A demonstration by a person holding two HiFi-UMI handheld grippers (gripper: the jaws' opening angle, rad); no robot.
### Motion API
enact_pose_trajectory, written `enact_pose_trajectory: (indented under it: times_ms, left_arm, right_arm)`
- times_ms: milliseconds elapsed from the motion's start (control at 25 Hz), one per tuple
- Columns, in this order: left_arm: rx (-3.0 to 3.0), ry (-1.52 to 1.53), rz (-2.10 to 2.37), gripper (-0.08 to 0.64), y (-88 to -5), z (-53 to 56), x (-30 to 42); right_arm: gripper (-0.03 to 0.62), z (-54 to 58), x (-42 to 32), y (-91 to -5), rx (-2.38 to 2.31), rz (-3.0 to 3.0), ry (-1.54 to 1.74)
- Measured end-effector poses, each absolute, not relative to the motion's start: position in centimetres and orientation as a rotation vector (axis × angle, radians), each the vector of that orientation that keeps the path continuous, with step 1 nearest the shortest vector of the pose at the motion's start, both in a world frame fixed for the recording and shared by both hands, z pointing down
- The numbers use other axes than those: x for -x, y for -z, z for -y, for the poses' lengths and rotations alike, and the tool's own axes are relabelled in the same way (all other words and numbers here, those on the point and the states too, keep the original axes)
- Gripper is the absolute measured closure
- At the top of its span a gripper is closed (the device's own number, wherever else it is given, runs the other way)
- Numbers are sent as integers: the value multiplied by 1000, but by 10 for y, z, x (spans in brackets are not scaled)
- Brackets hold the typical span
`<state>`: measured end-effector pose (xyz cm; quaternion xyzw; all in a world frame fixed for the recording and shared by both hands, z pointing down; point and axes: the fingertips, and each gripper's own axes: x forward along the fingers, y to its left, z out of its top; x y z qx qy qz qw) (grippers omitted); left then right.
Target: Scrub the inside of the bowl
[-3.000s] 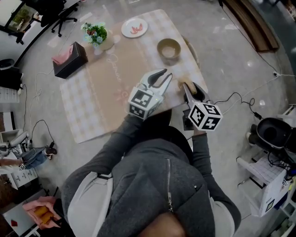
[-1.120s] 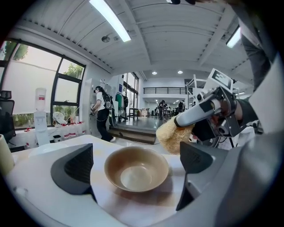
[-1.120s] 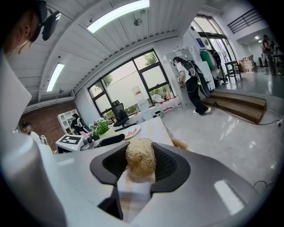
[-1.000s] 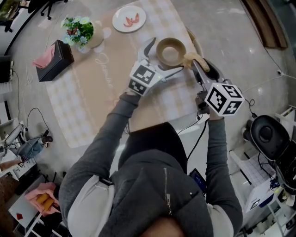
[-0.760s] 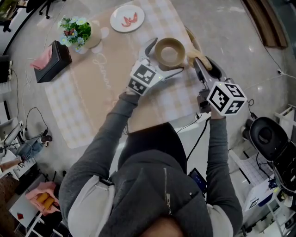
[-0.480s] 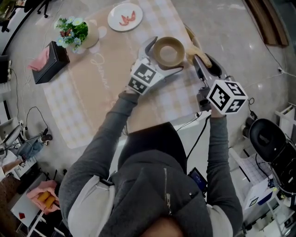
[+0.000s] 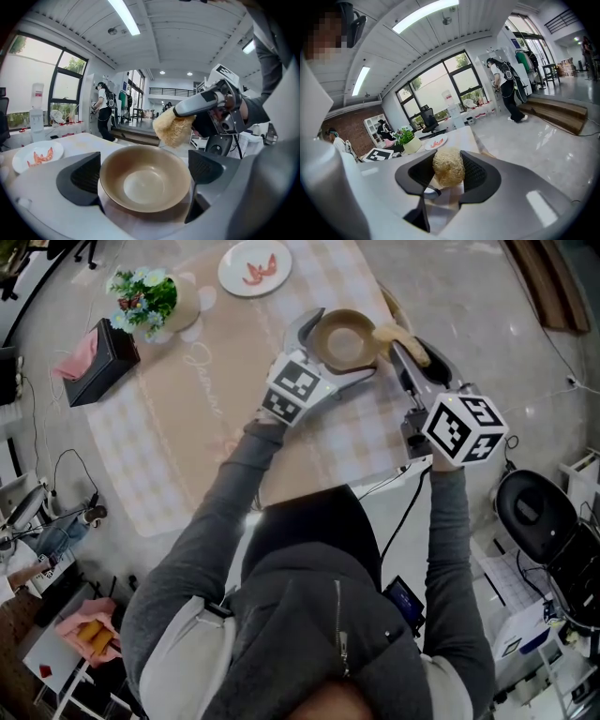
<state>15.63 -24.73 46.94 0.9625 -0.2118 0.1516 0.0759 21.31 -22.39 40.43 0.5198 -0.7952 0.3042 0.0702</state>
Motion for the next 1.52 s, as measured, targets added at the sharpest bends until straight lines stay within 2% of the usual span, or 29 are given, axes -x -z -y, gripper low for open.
enact_pose_trajectory:
  times_ms: [560, 1080, 1520]
  left_arm:
    - [-2885, -447, 642, -11, -471, 248, -156]
    - [-2884, -445, 646, -8, -471, 248, -157]
    - [-2883, -444, 648, -9, -470, 250, -157]
  right_arm:
    - [440, 247, -172, -412, -1144, 2360, -761]
    - [446, 250, -147, -435, -670, 2086, -502]
    - [453, 247, -157, -448, -659, 2037, -565]
